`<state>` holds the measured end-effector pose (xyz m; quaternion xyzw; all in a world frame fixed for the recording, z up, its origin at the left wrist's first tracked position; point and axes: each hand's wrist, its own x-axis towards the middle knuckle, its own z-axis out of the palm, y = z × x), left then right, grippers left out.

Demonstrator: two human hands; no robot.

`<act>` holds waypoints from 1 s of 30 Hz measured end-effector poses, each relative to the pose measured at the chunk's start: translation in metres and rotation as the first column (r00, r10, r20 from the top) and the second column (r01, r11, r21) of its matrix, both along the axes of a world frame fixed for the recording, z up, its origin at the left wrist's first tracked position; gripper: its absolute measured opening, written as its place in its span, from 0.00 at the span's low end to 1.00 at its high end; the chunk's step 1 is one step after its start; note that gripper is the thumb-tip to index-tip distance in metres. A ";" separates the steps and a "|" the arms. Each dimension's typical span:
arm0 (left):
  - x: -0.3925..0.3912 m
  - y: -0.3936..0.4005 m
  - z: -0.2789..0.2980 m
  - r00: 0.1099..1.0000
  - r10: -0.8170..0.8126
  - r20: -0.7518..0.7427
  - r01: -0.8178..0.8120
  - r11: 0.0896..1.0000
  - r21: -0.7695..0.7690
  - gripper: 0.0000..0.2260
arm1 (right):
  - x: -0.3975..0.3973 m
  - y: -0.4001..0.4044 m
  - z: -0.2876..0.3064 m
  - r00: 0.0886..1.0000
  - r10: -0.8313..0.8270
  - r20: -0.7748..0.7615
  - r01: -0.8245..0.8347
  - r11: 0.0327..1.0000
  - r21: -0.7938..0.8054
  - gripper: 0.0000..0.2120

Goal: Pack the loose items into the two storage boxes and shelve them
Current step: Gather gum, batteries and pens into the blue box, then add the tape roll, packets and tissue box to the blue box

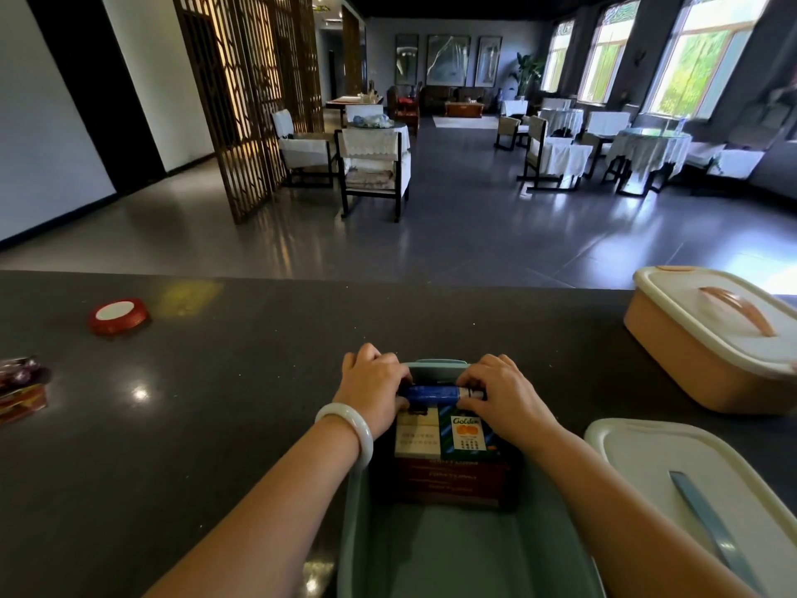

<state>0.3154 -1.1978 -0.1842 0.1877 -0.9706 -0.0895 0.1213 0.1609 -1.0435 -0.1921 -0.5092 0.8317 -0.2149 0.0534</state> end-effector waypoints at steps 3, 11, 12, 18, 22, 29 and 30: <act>0.000 -0.001 -0.001 1.000 0.001 0.003 -0.001 1.000 0.009 0.12 | 0.000 0.002 0.001 1.000 0.001 0.009 -0.001 1.000 0.002 0.09; 0.001 -0.002 -0.002 1.000 0.007 -0.007 -0.007 0.999 0.049 0.13 | 0.004 0.004 0.004 1.000 -0.006 0.011 0.006 1.000 -0.008 0.09; 0.001 -0.002 -0.002 1.000 0.005 -0.007 -0.005 0.999 0.052 0.13 | 0.004 0.004 0.005 1.000 -0.009 0.007 0.009 1.000 -0.005 0.09; 0.003 -0.002 -0.002 1.000 -0.007 -0.018 0.008 0.999 0.049 0.13 | 0.007 0.005 0.011 1.000 -0.018 0.014 0.018 1.000 -0.003 0.11; 0.006 -0.003 -0.001 0.999 0.004 -0.044 -0.002 0.998 0.061 0.12 | 0.010 0.003 0.018 0.998 -0.036 0.057 0.038 0.999 -0.033 0.12; 0.022 -0.009 0.006 0.987 0.074 -0.139 -0.053 0.987 0.154 0.09 | 0.020 -0.017 0.029 0.997 -0.008 0.078 0.013 0.998 -0.063 0.12; 0.026 -0.011 0.008 0.985 0.102 -0.139 -0.076 0.982 0.176 0.10 | 0.022 -0.023 0.029 0.997 -0.003 0.073 0.007 0.998 -0.060 0.12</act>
